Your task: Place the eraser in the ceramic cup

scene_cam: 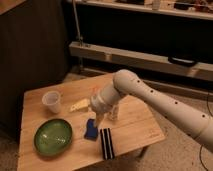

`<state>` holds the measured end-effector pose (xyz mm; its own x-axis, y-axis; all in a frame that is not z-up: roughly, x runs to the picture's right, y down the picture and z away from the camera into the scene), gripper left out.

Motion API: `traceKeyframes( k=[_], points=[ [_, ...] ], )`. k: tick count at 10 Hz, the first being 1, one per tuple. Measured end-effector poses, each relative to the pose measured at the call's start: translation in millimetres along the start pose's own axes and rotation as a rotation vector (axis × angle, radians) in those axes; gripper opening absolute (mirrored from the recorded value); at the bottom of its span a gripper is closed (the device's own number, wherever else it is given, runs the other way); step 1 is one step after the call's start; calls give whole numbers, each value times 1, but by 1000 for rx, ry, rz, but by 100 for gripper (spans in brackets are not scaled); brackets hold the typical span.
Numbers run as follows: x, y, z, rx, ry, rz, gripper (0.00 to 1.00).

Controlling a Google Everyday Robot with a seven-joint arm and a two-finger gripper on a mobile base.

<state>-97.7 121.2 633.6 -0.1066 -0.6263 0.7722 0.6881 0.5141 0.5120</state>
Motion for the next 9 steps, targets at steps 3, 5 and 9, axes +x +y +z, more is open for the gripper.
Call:
traceKeyframes(
  k=[3, 5, 9],
  points=[
    [0, 0, 0, 0, 0, 0, 80],
    [1, -1, -2, -9, 9, -2, 80],
    [6, 10, -42, -297, 206, -5, 80]
  ],
)
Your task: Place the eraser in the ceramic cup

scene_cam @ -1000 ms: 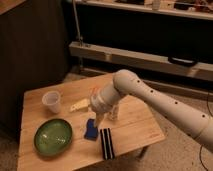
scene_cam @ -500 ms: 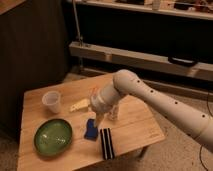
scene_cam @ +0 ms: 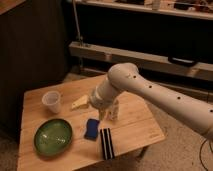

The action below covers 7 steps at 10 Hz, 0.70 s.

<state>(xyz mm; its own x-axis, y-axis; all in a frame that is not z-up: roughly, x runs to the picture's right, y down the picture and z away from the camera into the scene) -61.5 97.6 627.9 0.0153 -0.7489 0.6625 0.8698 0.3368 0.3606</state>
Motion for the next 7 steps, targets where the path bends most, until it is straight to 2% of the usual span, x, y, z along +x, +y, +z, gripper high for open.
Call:
traceKeyframes(
  k=[2, 3, 4, 7],
  points=[
    [-4, 39, -14, -102, 61, 30, 80],
    [-7, 62, -16, -137, 78, 57, 80],
    [-8, 74, -18, -150, 85, 74, 80],
    [-8, 72, -17, -149, 83, 71, 80]
  ],
)
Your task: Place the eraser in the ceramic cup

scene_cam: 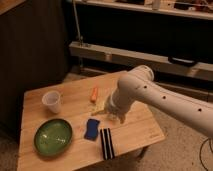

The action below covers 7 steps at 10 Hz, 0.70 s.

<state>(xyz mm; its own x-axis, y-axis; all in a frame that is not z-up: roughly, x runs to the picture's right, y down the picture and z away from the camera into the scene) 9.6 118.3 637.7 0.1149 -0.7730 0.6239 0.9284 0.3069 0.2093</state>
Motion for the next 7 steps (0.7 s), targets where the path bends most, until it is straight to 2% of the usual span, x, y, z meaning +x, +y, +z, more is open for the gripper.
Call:
traceKeyframes(
  k=[2, 4, 5, 7],
  points=[
    [0, 1, 0, -4, 1, -1, 80],
    [-5, -4, 8, -39, -6, -31, 80],
    [-12, -2, 20, -68, -7, -48, 80],
    [-31, 9, 58, -137, -2, -84, 80]
  ],
)
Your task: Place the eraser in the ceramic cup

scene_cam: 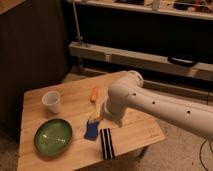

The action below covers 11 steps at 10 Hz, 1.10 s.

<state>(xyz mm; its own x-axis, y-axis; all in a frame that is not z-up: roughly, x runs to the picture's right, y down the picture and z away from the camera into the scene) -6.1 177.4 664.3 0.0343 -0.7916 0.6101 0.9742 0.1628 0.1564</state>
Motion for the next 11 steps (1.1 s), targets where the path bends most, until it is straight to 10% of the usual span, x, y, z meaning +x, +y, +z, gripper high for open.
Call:
traceKeyframes(
  k=[6, 11],
  points=[
    [-35, 14, 109, -79, -15, -49, 80],
    [-16, 2, 126, -152, -28, -123, 80]
  ],
)
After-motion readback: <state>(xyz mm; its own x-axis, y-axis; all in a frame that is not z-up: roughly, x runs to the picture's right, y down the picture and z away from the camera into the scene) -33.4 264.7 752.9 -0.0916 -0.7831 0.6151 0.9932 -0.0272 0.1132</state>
